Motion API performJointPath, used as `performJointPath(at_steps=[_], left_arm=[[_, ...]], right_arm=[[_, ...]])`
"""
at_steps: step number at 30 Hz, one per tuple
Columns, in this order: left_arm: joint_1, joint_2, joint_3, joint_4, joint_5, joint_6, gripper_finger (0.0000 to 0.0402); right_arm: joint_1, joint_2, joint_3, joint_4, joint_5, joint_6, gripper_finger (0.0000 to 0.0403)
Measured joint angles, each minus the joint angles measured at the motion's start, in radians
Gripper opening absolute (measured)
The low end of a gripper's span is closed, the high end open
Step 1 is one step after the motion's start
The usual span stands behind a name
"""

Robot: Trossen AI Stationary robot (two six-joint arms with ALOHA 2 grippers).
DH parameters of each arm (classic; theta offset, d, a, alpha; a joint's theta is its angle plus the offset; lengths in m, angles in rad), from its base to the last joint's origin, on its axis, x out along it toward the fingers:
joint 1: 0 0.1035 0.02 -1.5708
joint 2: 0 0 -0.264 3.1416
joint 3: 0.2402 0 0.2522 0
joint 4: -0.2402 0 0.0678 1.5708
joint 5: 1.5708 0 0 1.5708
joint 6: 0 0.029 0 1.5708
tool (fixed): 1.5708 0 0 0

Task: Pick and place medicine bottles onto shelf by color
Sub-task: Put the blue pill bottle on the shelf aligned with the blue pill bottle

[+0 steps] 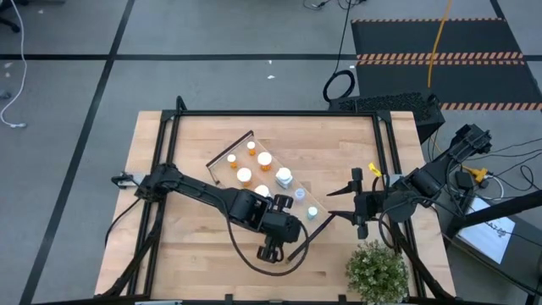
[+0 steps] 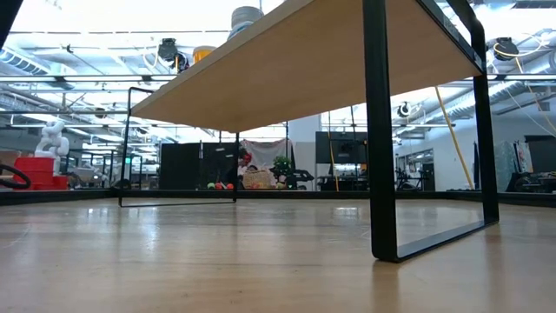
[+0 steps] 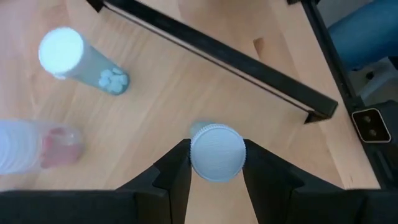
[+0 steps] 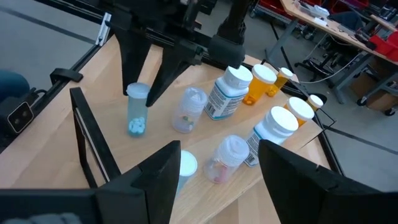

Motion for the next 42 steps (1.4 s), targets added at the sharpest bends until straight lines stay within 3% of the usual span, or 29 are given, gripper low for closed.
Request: performJointPath(at_steps=[9, 20, 27, 34, 42], left_arm=[[0.009, 0.002, 0.0, 0.001, 0.001, 0.005, 0.0139], [0.019, 0.004, 0.0, 0.0, 0.0, 0.02, 0.0198], [-0.015, 0.004, 0.0, 0.015, -0.004, 0.019, 0.0183], [-0.127, -0.013, 0.0, -0.004, -0.132, -0.082, 0.0164], [-0.277, -0.017, 0.0, -0.221, -0.398, -0.398, 0.0165]], right_arm=[[0.0, -0.005, 0.0, -0.006, 0.0, 0.0, 0.0212], [0.0, -0.008, 0.0, -0.008, 0.0, 0.001, 0.0212], [0.0, -0.008, 0.0, -0.013, 0.0, 0.004, 0.0212], [0.0, -0.008, 0.0, -0.013, 0.0, 0.005, 0.0212], [0.0, 0.019, 0.001, 0.164, -0.001, 0.06, 0.0212]])
